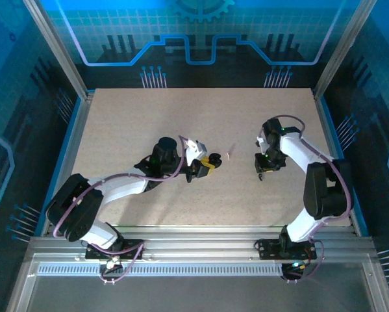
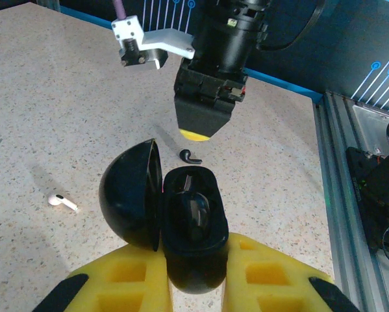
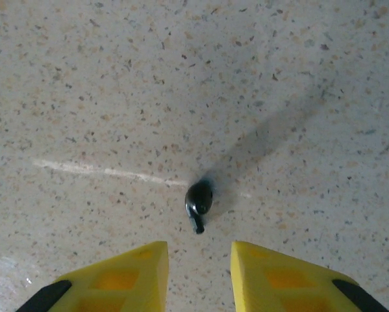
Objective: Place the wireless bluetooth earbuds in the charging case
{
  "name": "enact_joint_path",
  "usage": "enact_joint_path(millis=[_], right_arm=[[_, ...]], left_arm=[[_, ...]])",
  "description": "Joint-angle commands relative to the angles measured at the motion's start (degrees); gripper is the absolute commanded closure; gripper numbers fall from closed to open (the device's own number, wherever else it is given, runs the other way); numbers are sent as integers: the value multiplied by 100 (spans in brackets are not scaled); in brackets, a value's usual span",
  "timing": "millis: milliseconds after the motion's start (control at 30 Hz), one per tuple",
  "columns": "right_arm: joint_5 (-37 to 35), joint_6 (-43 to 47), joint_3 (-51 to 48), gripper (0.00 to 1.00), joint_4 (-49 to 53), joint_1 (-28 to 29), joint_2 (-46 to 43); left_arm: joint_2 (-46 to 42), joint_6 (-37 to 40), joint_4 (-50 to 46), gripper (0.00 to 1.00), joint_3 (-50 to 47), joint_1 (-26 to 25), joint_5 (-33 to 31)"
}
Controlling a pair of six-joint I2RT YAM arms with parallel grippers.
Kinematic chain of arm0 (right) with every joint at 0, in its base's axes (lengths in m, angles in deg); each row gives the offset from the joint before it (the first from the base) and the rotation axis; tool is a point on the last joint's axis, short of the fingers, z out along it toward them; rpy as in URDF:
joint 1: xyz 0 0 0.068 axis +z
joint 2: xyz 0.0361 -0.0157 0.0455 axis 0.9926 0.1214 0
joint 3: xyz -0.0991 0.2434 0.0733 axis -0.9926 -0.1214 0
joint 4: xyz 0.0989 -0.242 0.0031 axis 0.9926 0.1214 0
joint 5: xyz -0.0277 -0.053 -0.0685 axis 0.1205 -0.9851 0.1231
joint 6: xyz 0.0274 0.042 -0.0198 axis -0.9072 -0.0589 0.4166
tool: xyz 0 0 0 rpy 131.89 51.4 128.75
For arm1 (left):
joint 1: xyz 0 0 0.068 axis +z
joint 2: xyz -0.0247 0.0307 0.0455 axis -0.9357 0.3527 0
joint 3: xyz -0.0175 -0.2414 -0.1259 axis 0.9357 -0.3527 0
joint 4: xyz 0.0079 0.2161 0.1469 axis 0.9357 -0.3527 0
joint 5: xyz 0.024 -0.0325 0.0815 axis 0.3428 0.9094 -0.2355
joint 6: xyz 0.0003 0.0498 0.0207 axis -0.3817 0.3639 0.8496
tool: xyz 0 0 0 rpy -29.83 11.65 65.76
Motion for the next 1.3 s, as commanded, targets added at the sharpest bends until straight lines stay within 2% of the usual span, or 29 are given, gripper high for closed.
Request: enact_joint_path(millis=[0,300,1267], right_arm=[[16,125,232,68,114,29,283],[-271,223,530,68,288,100,857],[-498,230,870,72,691,311,1579]], left_arm=[[82,-53,73,83,29,-2,99],[73,-45,46,83,36,24,91],[76,-74,55,83,36,42,109]])
